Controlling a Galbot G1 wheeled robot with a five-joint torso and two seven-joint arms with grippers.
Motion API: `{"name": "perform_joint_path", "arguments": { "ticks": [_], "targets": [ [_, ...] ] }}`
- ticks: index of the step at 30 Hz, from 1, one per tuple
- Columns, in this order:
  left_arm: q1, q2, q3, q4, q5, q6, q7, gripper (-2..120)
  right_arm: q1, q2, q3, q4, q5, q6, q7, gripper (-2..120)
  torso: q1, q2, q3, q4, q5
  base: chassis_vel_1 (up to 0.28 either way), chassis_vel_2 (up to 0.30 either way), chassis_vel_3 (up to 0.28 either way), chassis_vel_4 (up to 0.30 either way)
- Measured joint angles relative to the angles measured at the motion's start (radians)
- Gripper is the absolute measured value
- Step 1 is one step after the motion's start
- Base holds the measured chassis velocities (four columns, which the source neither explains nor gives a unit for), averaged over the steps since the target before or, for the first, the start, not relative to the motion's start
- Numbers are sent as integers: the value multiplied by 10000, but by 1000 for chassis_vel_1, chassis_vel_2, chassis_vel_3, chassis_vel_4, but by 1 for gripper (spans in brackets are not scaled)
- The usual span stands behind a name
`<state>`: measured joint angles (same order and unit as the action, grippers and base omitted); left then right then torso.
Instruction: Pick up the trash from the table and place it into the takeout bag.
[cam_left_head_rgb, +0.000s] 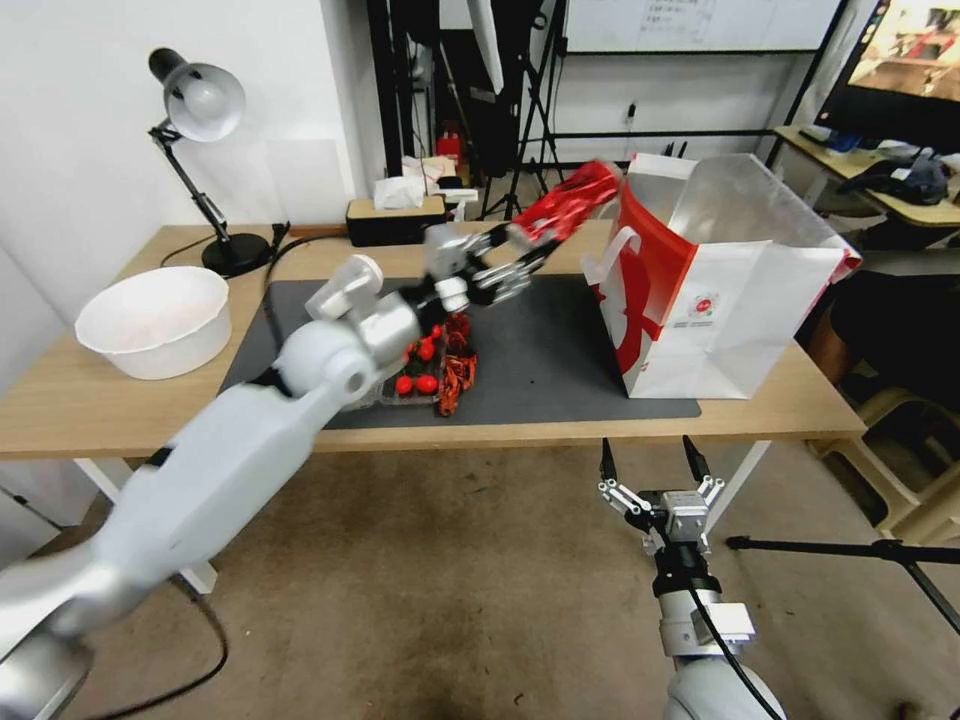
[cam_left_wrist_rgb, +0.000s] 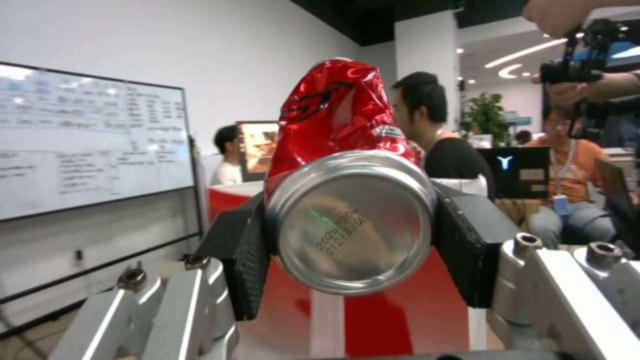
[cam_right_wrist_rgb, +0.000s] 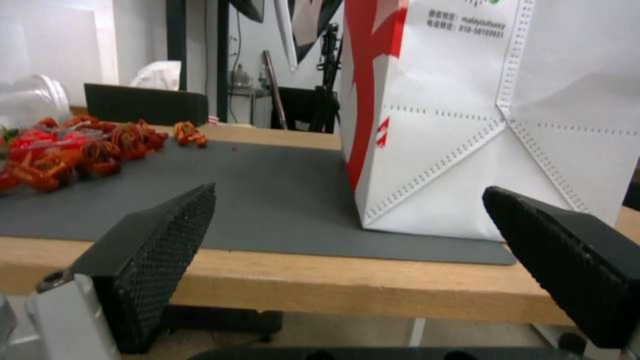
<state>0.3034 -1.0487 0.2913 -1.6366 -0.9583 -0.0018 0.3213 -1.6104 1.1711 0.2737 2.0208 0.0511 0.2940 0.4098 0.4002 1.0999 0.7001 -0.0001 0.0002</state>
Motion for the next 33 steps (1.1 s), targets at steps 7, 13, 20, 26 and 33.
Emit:
{"name": "perform_joint_path", "arguments": {
  "ticks": [7, 13, 20, 26, 33],
  "targets": [
    [-1382, -873, 1054, 994, -187, -6, -24, 52, 43, 0, -8, -73, -24, -12, -16, 100, 0, 0, 0, 2, -2, 0, 0, 0, 0],
    [-2686, -1913, 1862, 2048, -409, -51, -12, 52, 62, -1, -7, -104, -35, -13, -17, 100, 0, 0, -1, 0, 1, 0, 0, 0, 0],
    [-3254, -2724, 2520, 2938, -579, -170, 4, 52, 87, 1, 5, -105, -37, -12, -14, 100, -2, -1, -1, 2, -1, 0, 0, 0, 0],
    [-3467, -3167, 2834, 3568, -633, -271, 39, 52, 106, 5, 18, -112, -37, -3, -5, 100, -2, 0, -1, 1, -1, 0, 0, 0, 0],
    [-3645, -3730, 2969, 4463, -538, -431, 76, 66, 125, 50, 27, -123, -35, 15, 1, 100, -1, 0, -1, 0, -1, 0, 0, 0, 0]
  ]
}}
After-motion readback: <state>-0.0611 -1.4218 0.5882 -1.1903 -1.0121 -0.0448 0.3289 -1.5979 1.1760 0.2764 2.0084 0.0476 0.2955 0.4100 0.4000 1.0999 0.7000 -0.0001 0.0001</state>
